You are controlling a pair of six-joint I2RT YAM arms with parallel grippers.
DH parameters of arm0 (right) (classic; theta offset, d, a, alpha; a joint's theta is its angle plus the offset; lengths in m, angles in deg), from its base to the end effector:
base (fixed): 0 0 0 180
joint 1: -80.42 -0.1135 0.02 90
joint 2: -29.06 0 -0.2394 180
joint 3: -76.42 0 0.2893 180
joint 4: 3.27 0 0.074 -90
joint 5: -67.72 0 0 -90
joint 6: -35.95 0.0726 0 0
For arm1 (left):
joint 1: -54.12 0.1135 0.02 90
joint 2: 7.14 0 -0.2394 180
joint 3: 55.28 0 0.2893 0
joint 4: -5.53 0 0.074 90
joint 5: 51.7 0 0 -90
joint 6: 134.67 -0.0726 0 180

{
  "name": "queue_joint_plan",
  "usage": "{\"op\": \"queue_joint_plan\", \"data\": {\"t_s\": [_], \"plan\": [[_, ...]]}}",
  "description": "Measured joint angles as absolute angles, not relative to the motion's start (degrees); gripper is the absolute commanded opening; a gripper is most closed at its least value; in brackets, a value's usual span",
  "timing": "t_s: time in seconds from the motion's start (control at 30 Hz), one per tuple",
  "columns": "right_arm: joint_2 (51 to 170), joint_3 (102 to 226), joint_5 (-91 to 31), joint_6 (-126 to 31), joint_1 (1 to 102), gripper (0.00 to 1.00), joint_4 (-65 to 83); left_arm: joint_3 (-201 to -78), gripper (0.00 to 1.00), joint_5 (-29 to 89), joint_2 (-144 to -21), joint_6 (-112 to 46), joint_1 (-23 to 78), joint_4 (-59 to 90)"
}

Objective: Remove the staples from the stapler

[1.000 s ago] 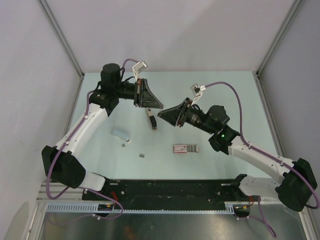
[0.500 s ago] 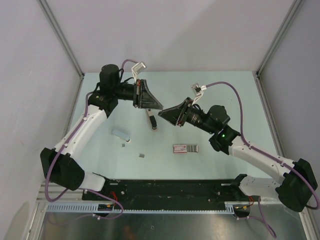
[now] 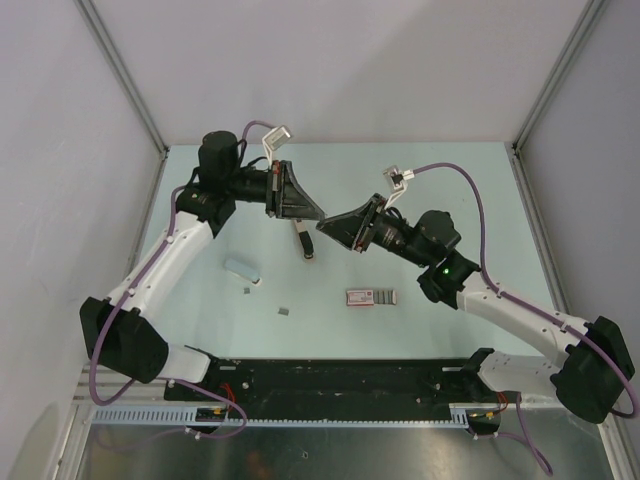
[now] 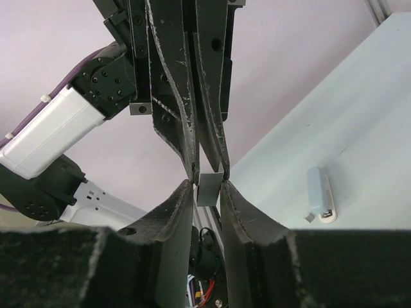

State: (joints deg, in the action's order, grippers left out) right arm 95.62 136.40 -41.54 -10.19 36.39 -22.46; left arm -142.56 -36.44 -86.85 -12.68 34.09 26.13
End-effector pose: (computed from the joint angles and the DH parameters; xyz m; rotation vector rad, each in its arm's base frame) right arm 0.2359 0.2614 0.3311 -0.3206 1.5023 1.4856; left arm 0.3093 -0.1873 0.3662 0.8525 1.8047 -1.7657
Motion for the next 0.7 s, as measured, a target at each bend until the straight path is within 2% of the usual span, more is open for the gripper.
{"op": "queue_joint_plan", "data": {"t_s": [0.17,0.4,0.43,0.53,0.67,0.7], "plan": [[95.8,136.4,-41.6,-10.1,36.4,0.23,-22.5,-142.6,0.00,-36.4,-86.8,-12.7,34.1,26.1],[95.8,136.4,-41.5,-10.0,36.1,0.09,-22.3,-142.6,0.03,-36.3,-86.7,-12.7,34.2,26.1],[95.8,136.4,-41.4,-10.1,36.1,0.08,-22.3,-142.6,0.08,-36.3,-86.7,-12.7,34.2,26.1],[95.8,136.3,-41.2,-10.1,36.0,0.06,-22.3,-142.6,0.34,-36.2,-86.7,-12.7,34.2,26.1],[95.8,136.3,-40.9,-10.4,36.1,0.04,-21.1,-142.6,0.78,-34.8,-86.6,-13.0,34.4,26.1],[95.7,136.3,-40.6,-10.7,36.2,0.03,-20.1,-142.6,0.84,-34.2,-86.4,-13.1,34.5,26.1]]}}
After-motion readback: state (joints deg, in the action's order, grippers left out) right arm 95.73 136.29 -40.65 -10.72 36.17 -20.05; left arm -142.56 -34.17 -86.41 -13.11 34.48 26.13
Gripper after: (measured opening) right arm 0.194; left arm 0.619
